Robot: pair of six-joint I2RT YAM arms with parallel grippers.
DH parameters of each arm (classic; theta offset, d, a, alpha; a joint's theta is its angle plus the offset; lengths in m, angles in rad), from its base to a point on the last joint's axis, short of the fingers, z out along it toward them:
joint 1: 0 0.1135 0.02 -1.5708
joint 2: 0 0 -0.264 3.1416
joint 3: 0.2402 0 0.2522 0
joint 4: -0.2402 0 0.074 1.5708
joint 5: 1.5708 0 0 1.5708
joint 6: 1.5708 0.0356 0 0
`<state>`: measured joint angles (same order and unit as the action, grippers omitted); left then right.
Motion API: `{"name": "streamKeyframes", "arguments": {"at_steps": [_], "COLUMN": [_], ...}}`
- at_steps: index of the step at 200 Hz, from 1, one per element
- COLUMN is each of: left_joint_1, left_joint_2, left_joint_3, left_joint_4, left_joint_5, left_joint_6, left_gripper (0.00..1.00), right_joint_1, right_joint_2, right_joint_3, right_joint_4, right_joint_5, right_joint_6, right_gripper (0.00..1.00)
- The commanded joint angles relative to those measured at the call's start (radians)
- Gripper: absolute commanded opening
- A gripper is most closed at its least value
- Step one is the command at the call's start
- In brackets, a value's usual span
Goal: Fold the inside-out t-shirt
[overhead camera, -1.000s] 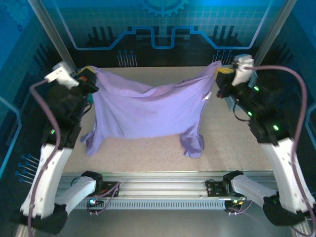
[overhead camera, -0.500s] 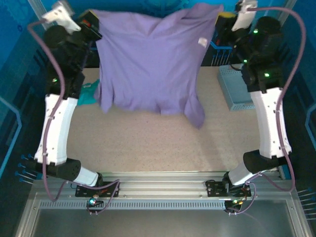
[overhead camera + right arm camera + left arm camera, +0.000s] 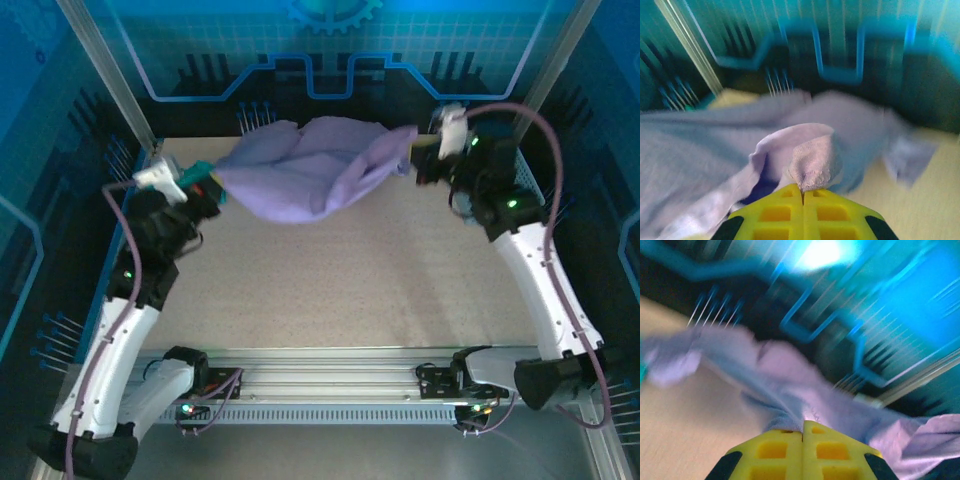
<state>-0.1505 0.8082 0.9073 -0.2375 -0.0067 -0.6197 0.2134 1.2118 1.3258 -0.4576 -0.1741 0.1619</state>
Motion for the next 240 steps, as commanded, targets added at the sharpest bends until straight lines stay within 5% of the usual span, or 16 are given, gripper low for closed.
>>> {"name": "streamKeyframes", "arguments": {"at_steps": [1, 46, 84, 118, 167, 195, 240], "left_joint_1": [-0.023, -0.203, -0.35, -0.579, -0.698, -0.702, -0.697], "left_joint_2": [-0.116, -0.038, 0.008, 0.02, 0.397, 0.56, 0.705], "left_joint_3": [-0.168, -0.48, -0.501, -0.449, -0.295, -0.213, -0.127], "left_joint_4": [-0.141, -0.062, -0.044, 0.105, 0.403, 0.44, 0.425], "left_joint_5": [0.028, 0.033, -0.182, -0.407, -0.06, 0.005, -0.029], "left_joint_6": [-0.067, -0.146, -0.109, 0.107, 0.4, 0.476, 0.536], "left_gripper": [0.0, 0.04, 0.49, 0.7, 0.77, 0.75, 0.47], "right_joint_1": [-0.023, -0.027, -0.031, -0.032, -0.039, -0.039, -0.04], "right_joint_2": [-0.13, -0.172, -0.18, -0.231, -0.306, -0.309, -0.301], "right_joint_3": [-0.216, -0.478, -0.535, -0.505, -0.42, -0.378, -0.362], "right_joint_4": [0.01, 0.058, 0.056, 0.037, -0.006, -0.039, -0.056], "right_joint_5": [0.051, 0.07, 0.047, -0.025, -0.131, -0.145, -0.147], "right_joint_6": [0.065, 0.092, 0.084, 0.034, 0.033, 0.036, 0.031], "right_gripper": [0.0, 0.0, 0.0, 0.0, 0.0, 0.0, 0.0]}}
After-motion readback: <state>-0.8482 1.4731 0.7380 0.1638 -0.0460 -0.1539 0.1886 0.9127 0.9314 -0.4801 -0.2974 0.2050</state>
